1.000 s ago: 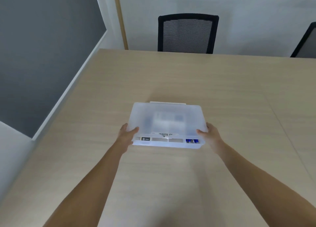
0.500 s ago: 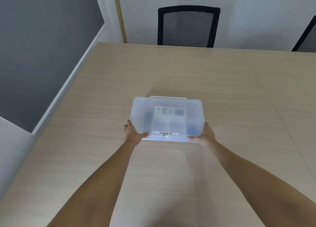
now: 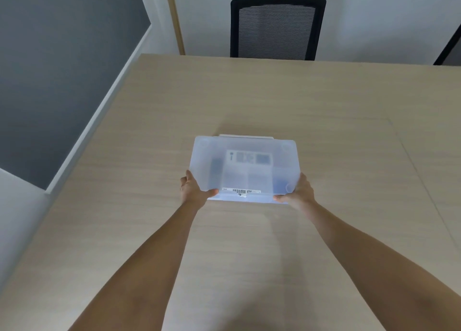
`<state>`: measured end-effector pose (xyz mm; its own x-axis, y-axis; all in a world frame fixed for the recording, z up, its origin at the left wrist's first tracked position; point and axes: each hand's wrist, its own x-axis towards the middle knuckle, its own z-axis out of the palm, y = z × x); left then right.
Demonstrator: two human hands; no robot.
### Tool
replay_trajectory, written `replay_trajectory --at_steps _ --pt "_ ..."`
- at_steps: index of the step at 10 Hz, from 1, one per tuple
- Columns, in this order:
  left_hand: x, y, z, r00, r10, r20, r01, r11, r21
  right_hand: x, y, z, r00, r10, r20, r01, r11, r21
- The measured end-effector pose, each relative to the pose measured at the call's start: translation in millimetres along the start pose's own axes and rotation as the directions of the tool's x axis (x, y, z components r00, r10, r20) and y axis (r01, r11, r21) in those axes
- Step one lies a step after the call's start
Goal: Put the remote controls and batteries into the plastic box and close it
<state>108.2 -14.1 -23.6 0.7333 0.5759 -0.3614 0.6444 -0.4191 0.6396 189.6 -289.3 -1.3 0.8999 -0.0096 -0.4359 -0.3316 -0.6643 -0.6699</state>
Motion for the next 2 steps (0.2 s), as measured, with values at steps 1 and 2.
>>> replay_trajectory --at_steps 1,2 --pt "-0.5 8.1 -5.8 1.0 -0.017 0.026 0.015 0.996 0.084 -5.4 -1.1 -0.2 1.0 0.009 0.01 -0.009 1.0 -0.012" --pt "-32.3 12.0 -5.9 0.997 0.038 -0.066 -0.023 0.976 0.218 -27.9 -4.6 -1.3 0.998 -0.051 -0.033 0.048 0.995 -0.091"
